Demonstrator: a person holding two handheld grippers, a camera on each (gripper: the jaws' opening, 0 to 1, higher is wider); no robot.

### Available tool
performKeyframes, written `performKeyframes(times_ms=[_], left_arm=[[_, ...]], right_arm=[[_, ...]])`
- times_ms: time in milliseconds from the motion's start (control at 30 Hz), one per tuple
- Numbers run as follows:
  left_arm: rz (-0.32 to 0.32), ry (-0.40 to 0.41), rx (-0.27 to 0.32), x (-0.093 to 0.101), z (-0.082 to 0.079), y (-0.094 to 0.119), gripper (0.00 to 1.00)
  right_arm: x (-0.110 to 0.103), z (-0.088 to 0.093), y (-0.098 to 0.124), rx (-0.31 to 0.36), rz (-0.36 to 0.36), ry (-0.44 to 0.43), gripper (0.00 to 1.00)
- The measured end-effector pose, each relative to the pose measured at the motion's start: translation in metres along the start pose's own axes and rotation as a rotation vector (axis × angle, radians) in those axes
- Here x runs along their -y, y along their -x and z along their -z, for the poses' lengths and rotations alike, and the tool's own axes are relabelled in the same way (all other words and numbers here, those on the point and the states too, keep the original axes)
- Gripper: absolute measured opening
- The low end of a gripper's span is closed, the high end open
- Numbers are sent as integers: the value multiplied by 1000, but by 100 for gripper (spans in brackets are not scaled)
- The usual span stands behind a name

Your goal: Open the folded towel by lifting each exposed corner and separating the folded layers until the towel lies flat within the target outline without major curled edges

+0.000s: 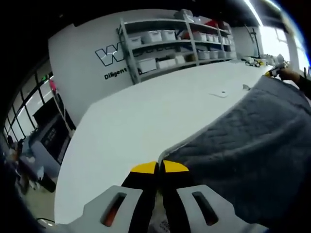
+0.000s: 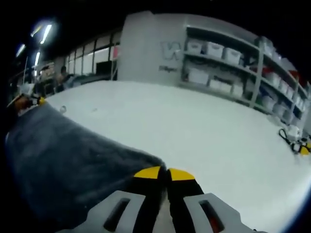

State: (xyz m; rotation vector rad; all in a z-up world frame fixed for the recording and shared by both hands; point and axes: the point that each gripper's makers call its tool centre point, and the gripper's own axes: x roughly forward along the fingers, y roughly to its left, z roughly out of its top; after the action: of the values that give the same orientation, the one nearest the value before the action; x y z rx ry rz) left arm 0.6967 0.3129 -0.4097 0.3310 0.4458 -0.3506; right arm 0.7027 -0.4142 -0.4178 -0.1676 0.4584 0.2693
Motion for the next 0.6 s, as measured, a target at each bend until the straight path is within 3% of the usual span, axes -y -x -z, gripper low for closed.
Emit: performKeyframes(times_ms=[167, 267, 333, 433, 500, 567, 600], left_arm=[[1, 14, -1, -1, 0, 0, 3], [-2, 94, -7, -5, 1, 1, 11], [17, 135, -21, -8, 3, 6, 25], [-11, 163, -1, -20, 0, 12, 61], [-38, 172, 19, -27, -4, 11, 80], [-59, 167, 26, -30, -8, 11, 97], [-64, 165, 29, -29, -10, 11, 99]], right_arm=[[-2, -2, -1, -1, 21, 50, 1], [3, -5, 0, 18, 73, 111, 14], [8, -6, 3, 20, 74, 92, 24], [13, -6, 8, 34, 79, 90, 41], [27, -10, 11, 50, 145, 112, 63], [35, -17, 14, 81, 191, 116, 100], [41, -19, 19, 85, 230, 105, 97]])
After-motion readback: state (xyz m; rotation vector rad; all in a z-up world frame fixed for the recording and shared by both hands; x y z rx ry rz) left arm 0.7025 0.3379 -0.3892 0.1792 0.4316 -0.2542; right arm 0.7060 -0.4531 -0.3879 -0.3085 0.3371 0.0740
